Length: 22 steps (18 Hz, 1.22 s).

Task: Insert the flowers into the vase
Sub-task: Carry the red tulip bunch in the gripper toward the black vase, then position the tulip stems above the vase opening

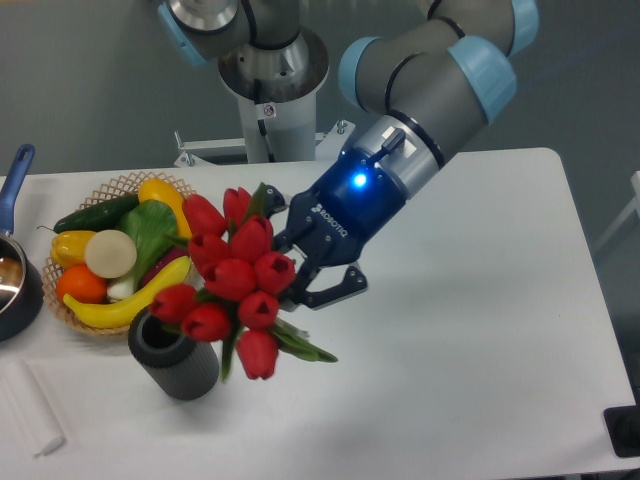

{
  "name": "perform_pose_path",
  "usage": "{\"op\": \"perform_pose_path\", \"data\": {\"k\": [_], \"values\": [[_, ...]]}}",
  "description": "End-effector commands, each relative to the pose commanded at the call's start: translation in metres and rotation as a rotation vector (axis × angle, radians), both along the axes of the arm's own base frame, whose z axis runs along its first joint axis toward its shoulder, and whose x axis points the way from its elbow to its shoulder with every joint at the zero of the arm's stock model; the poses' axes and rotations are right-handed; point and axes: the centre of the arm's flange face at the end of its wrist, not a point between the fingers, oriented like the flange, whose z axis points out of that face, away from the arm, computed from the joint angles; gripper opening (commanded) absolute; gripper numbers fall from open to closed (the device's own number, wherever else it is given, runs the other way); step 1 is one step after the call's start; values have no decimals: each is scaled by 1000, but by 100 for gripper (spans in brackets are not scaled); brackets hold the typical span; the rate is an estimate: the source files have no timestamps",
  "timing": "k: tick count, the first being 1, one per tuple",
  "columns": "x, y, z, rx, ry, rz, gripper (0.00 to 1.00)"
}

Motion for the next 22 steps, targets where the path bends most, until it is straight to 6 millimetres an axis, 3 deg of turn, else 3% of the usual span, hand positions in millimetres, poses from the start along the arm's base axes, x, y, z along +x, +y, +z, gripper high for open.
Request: {"op": "perform_pose_path", "data": {"k": [2,7,16,22], "values": [[4,1,-4,4,-12,-9,42],[44,21,-18,-10,-42,-78,43],[65,30,-12,35,-76,-136,46],[65,35,-21,88,-126,-172,45]]}}
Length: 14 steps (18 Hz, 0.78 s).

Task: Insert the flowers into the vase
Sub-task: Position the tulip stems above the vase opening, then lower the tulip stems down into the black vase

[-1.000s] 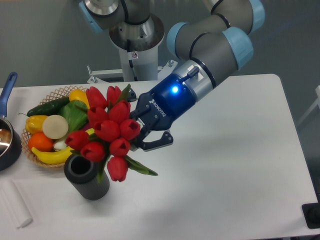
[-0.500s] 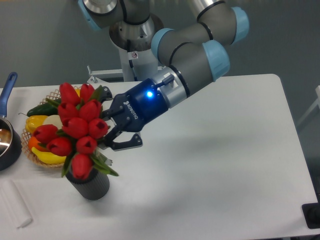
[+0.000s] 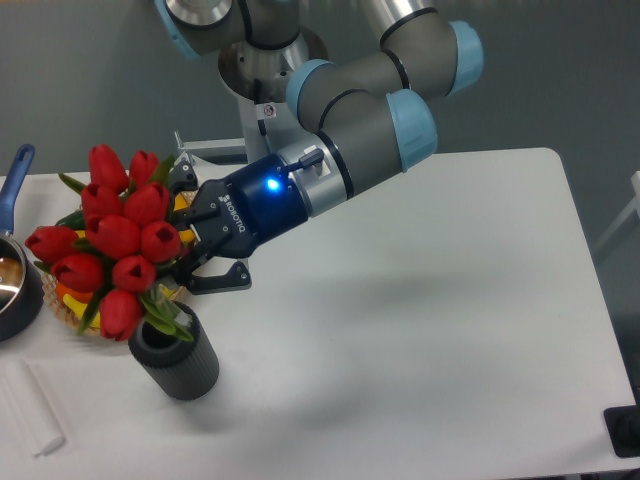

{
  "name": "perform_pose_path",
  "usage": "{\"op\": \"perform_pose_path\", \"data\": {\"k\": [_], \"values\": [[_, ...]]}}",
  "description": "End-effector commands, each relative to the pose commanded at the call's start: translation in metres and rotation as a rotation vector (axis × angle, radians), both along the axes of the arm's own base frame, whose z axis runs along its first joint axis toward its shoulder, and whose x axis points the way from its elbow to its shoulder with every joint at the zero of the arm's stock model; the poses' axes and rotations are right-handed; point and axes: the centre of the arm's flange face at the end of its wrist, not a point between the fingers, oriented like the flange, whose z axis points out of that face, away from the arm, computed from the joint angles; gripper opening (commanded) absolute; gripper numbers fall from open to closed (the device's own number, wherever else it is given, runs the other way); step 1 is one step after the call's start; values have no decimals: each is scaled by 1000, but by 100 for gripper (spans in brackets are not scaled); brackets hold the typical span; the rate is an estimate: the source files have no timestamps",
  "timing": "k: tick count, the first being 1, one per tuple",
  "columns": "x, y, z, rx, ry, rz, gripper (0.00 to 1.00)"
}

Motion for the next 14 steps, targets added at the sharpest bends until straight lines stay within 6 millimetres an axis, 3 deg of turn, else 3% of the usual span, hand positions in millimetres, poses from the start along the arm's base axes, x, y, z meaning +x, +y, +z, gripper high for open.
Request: {"op": "perform_pose_path", "data": {"k": [7,14], "values": [[5,9,-27,24,20,-19,45],[17,1,-58,38,35,-23,45]]}}
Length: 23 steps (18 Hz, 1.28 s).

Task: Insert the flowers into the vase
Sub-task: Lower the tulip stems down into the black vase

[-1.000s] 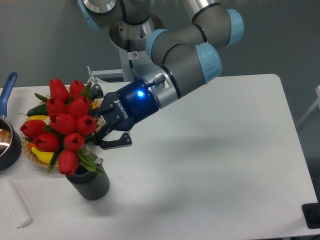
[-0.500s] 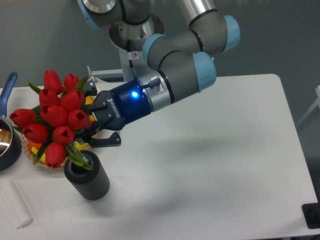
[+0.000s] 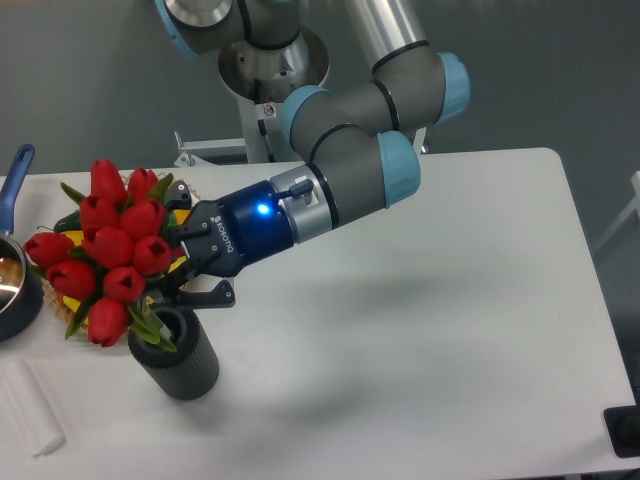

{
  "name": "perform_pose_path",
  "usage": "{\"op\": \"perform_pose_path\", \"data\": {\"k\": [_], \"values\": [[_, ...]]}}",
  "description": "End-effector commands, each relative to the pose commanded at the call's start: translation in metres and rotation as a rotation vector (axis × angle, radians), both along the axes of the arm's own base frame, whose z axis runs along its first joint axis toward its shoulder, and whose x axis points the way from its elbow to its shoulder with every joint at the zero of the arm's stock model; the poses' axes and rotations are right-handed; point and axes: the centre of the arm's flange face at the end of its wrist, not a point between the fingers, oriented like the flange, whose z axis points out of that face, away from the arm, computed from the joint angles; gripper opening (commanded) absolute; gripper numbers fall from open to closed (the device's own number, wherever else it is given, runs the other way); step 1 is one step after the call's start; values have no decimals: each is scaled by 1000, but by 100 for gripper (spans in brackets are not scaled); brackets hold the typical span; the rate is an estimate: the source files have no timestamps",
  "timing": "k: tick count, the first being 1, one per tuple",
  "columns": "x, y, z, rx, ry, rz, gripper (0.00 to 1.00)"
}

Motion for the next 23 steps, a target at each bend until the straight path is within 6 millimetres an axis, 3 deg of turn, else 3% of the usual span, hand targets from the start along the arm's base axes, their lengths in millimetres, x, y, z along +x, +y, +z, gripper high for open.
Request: {"op": "perform_pose_path", "data": {"k": [4,13,23], "values": [[5,-1,-8,-7,-10,-5,45],[2,5,-45,-48,-1,-2,45],[12,-3,-84,-66,56,-2,46]]}}
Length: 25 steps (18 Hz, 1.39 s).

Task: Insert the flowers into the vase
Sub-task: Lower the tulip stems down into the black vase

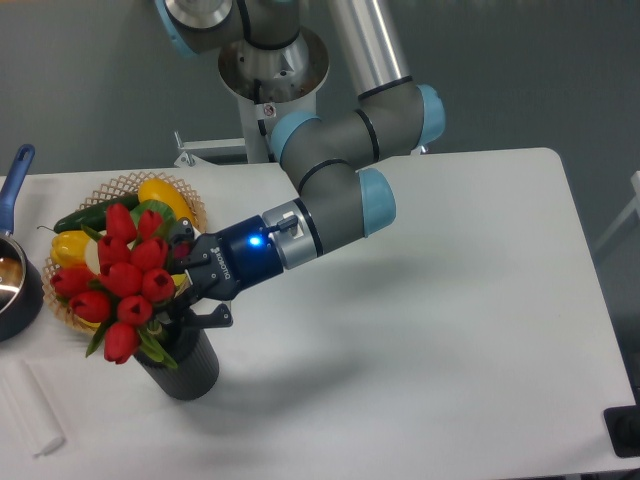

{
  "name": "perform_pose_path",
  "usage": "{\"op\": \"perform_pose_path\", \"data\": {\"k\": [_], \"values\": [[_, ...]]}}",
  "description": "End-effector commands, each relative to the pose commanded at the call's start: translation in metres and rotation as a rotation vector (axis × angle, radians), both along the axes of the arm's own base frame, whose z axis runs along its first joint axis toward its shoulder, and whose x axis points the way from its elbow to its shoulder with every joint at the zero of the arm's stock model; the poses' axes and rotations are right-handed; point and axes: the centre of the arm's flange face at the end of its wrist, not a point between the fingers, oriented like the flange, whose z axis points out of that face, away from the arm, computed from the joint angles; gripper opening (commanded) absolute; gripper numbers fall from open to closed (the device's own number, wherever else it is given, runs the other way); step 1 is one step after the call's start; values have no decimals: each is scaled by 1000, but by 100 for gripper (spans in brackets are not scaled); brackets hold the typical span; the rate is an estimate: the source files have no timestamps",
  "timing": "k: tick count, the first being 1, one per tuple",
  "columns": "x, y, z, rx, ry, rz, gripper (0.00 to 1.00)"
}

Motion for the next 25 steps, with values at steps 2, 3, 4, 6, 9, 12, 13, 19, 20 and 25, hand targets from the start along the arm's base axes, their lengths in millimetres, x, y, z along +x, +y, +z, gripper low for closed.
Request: {"op": "perform_pose_path", "data": {"k": [2,3,4,6,9,12,13,19,20,25], "values": [[-1,1,-2,-6,14,2,46],[-1,2,-3,-10,14,0,46],[-1,2,-3,-11,20,1,46],[-2,2,-9,-27,25,2,47],[-2,3,-17,-34,53,-1,50],[-3,4,-23,-39,58,-1,53],[-3,4,-23,-40,58,-1,55],[-5,6,-25,-26,76,-4,89],[-5,5,-28,-20,83,-6,93],[-4,5,-33,-15,97,-9,100]]}}
